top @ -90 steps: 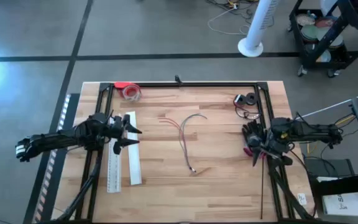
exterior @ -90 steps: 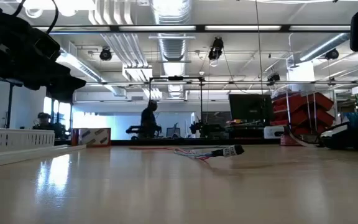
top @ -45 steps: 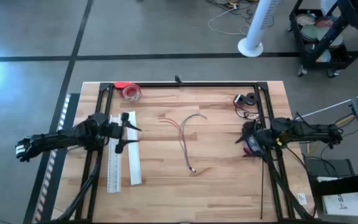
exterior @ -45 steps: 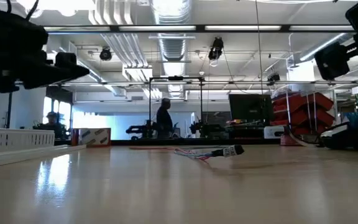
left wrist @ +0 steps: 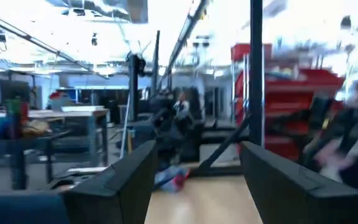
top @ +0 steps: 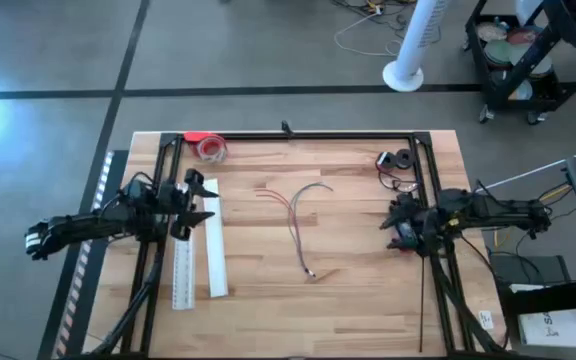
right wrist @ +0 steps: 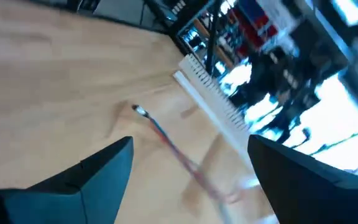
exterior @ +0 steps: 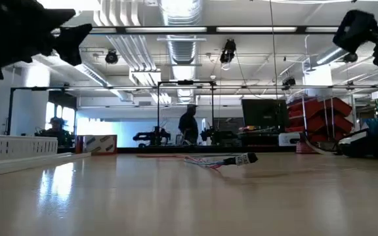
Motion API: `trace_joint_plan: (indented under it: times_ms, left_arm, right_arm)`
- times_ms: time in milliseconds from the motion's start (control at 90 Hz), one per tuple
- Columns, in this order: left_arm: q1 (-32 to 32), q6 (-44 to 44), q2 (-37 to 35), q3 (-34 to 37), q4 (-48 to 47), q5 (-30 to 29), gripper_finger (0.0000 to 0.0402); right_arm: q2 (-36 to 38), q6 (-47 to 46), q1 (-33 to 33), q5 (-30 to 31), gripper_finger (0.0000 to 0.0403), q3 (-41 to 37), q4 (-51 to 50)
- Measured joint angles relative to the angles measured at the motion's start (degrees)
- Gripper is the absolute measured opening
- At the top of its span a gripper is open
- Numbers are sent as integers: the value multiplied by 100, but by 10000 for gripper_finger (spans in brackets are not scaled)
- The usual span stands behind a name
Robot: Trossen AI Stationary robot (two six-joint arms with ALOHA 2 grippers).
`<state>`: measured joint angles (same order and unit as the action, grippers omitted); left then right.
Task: Ziptie cables
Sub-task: Wrap the black zip tie around the cables
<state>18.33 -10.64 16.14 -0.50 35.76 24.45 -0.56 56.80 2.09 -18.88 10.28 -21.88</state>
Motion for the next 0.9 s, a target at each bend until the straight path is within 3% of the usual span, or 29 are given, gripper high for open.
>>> trace_joint_plan:
  times_ms: [100,222,344,489,733,833,900]
  left_arm:
    - [0,-96,6,-1,28,-86,217]
    - [-15,-317,158,1,19,-715,217]
    - [-15,-543,543,1,27,-1133,217]
    - [-28,-719,1168,-1,316,-1214,217]
    - [-28,-1268,2248,1,1451,-1655,217]
    - [-28,-1613,2471,-14,1583,-1650,217]
    - [-30,-1713,2561,-67,1566,-1648,217]
  right_arm:
    - [0,689,0,95,305,2,98]
    - [-2,1125,0,82,307,7,618]
    - [-2,413,0,-107,305,9,889]
    - [-3,-297,0,-253,307,9,905]
    - [-204,-3512,4,-1160,305,-15,1861]
    - [-345,-4476,0,-909,306,-15,2260]
    - [-548,-5265,0,-201,308,-13,2397]
